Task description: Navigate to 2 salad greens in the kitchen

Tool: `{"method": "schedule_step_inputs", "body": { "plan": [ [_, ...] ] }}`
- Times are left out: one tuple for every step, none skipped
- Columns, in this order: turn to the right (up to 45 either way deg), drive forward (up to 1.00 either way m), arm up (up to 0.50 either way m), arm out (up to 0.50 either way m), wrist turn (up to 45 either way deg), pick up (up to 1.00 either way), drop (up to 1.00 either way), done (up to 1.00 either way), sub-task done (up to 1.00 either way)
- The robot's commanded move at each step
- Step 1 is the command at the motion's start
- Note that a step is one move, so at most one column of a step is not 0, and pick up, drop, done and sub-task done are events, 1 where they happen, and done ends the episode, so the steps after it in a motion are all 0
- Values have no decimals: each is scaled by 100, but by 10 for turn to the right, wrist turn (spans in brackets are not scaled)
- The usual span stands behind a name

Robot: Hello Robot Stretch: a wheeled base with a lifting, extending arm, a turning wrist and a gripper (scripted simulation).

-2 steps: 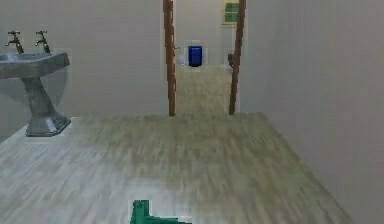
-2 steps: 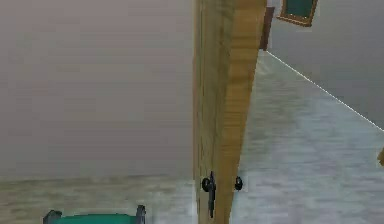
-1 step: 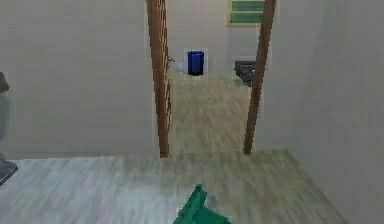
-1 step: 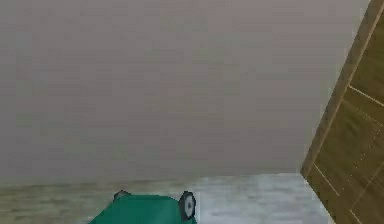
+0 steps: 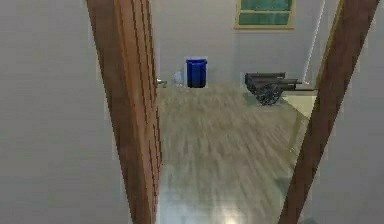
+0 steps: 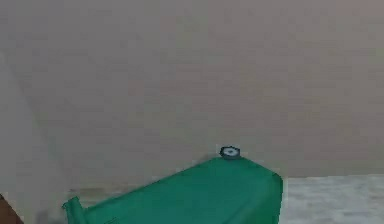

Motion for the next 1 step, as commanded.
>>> {"method": "schedule_step_inputs", "body": {
  "plan": [
    [0, 100, 0, 0, 0, 0, 0, 0, 0]
  ]
}}
